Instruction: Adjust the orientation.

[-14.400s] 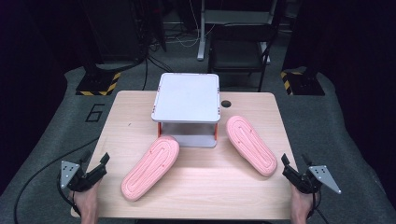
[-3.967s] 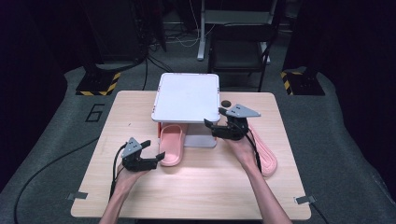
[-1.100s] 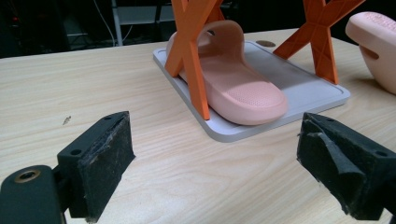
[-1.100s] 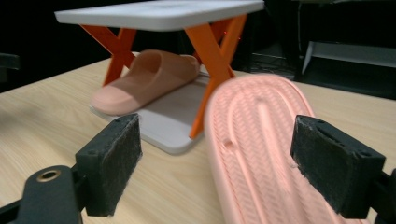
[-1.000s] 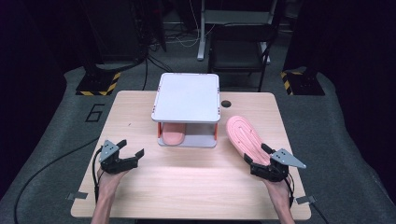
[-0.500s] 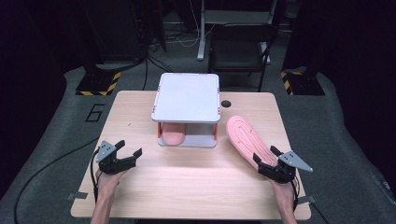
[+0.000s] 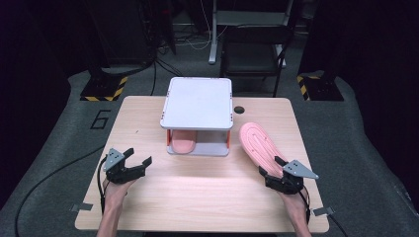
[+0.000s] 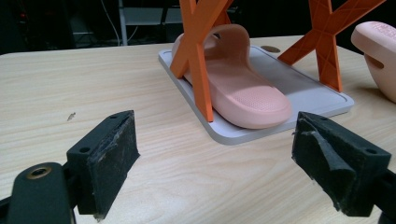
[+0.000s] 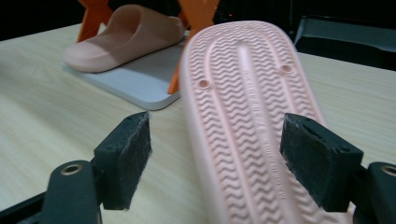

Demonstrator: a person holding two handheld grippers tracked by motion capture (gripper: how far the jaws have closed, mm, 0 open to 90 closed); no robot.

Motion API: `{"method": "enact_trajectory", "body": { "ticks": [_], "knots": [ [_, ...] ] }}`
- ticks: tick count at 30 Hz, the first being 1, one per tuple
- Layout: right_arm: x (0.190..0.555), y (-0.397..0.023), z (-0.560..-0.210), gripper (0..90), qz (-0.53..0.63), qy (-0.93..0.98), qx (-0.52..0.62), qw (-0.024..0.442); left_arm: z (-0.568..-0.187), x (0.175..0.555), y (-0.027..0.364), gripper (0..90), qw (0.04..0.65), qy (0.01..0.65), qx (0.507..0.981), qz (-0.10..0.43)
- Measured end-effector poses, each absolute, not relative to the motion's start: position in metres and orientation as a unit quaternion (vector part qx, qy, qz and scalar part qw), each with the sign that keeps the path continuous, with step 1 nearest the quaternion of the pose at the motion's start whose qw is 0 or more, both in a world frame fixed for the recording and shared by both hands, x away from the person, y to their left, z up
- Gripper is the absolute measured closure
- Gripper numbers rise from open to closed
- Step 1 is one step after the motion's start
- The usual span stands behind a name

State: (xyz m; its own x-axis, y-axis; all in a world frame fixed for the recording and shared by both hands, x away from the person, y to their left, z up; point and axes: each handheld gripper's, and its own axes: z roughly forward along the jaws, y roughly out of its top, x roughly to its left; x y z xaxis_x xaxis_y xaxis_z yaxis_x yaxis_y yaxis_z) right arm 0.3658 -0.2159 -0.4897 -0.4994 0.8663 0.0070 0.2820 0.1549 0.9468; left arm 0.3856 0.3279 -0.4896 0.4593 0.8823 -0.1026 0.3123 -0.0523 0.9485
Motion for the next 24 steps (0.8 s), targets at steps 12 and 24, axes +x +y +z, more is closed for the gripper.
{"method": "enact_trajectory", "body": {
  "ticks": [12, 24],
  "knots": [
    [0.394, -0.252, -0.501, 17.9, 0.446, 0.720, 0.458, 0.270, -0.493, 0.387, 0.330, 14.3, 0.521, 0.452, 0.672, 0.269],
    [0.383, -0.233, -0.512, 12.0, 0.430, 0.723, 0.460, 0.284, -0.494, 0.387, 0.327, 14.5, 0.518, 0.450, 0.677, 0.265]
  ]
}}
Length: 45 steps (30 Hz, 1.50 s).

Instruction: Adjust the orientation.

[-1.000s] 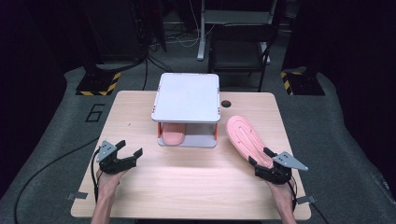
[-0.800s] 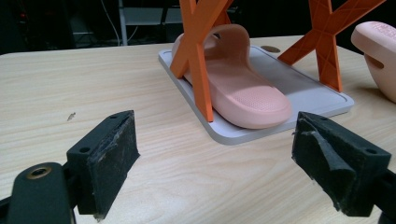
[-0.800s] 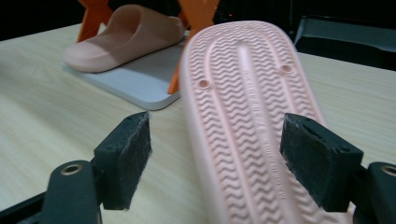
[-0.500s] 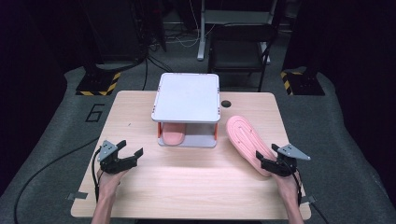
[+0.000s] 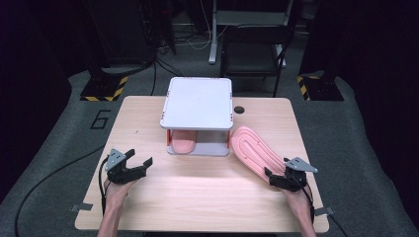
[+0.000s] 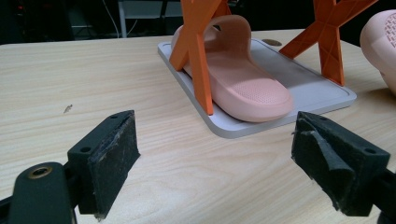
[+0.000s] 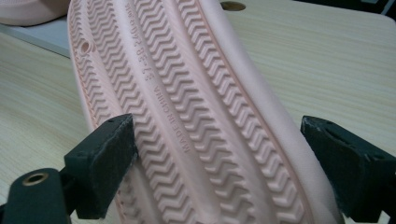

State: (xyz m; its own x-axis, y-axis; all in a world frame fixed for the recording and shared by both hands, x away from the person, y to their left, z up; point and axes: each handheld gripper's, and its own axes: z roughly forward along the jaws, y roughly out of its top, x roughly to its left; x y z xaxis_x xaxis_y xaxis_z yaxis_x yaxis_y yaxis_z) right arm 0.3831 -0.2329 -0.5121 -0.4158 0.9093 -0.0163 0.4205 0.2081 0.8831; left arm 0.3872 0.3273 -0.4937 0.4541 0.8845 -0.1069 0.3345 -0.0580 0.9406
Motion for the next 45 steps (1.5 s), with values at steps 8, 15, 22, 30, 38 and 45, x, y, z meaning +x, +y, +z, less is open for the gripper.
{"method": "enact_trajectory", "body": {
  "ticks": [8, 15, 22, 30, 38, 45],
  "knots": [
    [0.366, -0.224, -0.507, 19.4, 0.428, 0.744, 0.406, 0.314, -0.494, 0.387, 0.329, 14.6, 0.520, 0.453, 0.675, 0.262],
    [0.350, -0.220, -0.503, 26.2, 0.469, 0.745, 0.383, 0.278, -0.495, 0.387, 0.328, 14.6, 0.520, 0.451, 0.676, 0.261],
    [0.348, -0.213, -0.499, 25.9, 0.485, 0.743, 0.377, 0.265, -0.494, 0.387, 0.329, 14.6, 0.521, 0.453, 0.675, 0.261],
    [0.362, -0.227, -0.472, 29.9, 0.515, 0.697, 0.408, 0.287, -0.495, 0.387, 0.328, 14.8, 0.520, 0.455, 0.673, 0.263],
    [0.387, -0.227, -0.476, 30.0, 0.494, 0.707, 0.433, 0.263, -0.497, 0.388, 0.330, 14.8, 0.520, 0.457, 0.673, 0.260],
    [0.373, -0.216, -0.476, 29.7, 0.514, 0.709, 0.413, 0.250, -0.497, 0.388, 0.328, 14.8, 0.516, 0.456, 0.677, 0.259]
  ]
}}
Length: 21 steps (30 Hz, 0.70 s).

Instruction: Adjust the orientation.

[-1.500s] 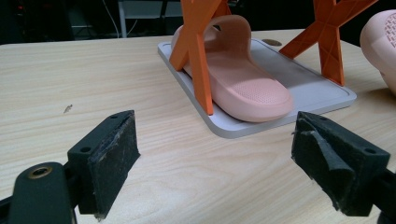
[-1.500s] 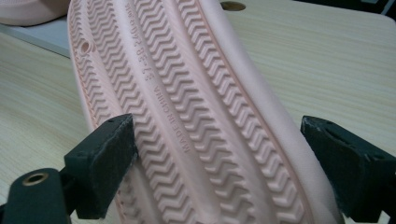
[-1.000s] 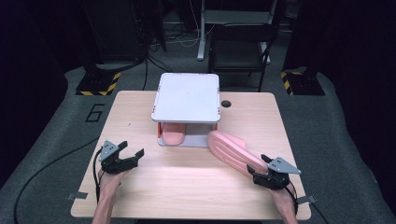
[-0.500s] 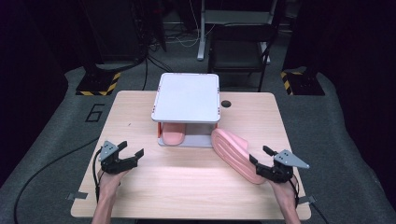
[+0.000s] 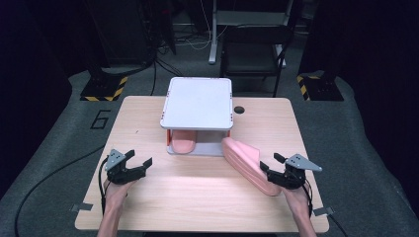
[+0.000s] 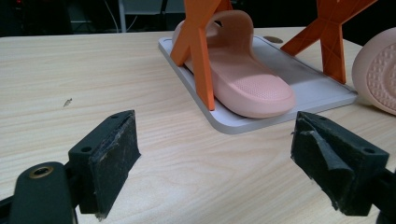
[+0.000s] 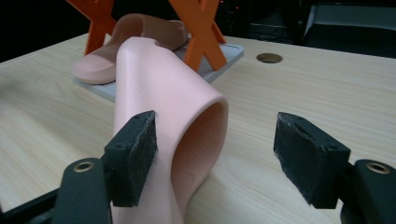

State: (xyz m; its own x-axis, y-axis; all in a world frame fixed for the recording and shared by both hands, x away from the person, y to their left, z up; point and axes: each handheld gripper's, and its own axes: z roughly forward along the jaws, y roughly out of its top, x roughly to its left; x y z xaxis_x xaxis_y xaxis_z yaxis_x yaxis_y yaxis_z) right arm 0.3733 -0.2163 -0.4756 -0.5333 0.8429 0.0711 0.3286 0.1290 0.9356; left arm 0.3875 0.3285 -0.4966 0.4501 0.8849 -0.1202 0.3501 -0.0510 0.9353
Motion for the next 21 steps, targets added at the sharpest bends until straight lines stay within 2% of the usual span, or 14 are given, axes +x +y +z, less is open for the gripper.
{"method": "enact_trajectory", "body": {
  "ticks": [13, 21],
  "knots": [
    [0.354, -0.191, -0.491, 26.9, 0.533, 0.710, 0.411, 0.204, -0.496, 0.387, 0.330, 15.0, 0.517, 0.458, 0.675, 0.259],
    [0.354, -0.184, -0.488, 26.8, 0.527, 0.723, 0.389, 0.218, -0.496, 0.387, 0.331, 15.0, 0.520, 0.460, 0.672, 0.260]
  ]
}}
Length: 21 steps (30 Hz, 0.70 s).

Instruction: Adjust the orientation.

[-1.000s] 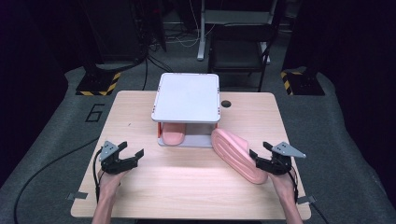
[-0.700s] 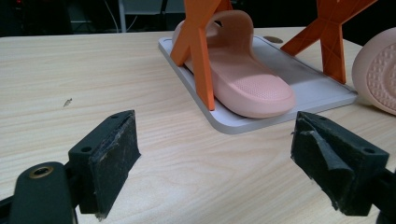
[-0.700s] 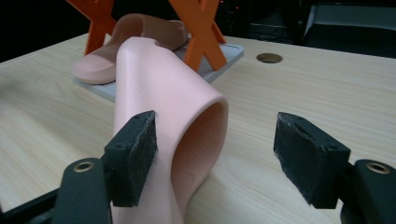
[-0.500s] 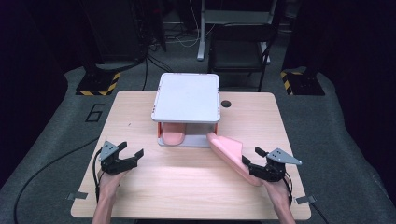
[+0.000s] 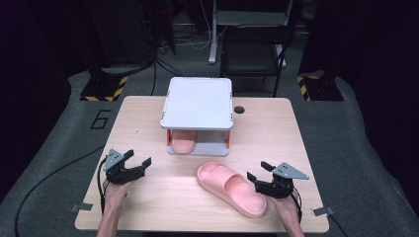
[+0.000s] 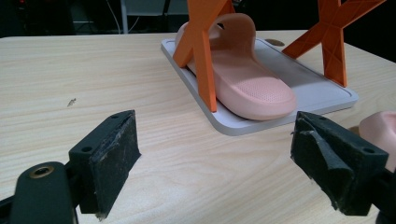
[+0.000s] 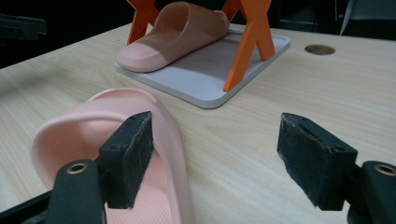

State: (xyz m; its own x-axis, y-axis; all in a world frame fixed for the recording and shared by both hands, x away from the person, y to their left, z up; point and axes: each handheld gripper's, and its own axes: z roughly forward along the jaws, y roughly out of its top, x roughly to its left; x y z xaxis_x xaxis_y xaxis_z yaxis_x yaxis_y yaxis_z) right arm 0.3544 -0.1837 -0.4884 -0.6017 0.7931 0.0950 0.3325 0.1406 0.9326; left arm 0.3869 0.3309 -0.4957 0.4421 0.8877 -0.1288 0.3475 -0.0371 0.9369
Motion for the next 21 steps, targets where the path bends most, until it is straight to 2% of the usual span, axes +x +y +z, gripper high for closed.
{"method": "enact_trajectory", "body": {
  "ticks": [9, 21],
  "knots": [
    [0.362, -0.207, -0.489, 26.5, 0.513, 0.717, 0.380, 0.279, -0.496, 0.385, 0.332, 15.0, 0.519, 0.460, 0.671, 0.262],
    [0.362, -0.224, -0.490, 26.2, 0.518, 0.714, 0.381, 0.278, -0.499, 0.385, 0.332, 15.0, 0.524, 0.461, 0.669, 0.257]
  ]
}}
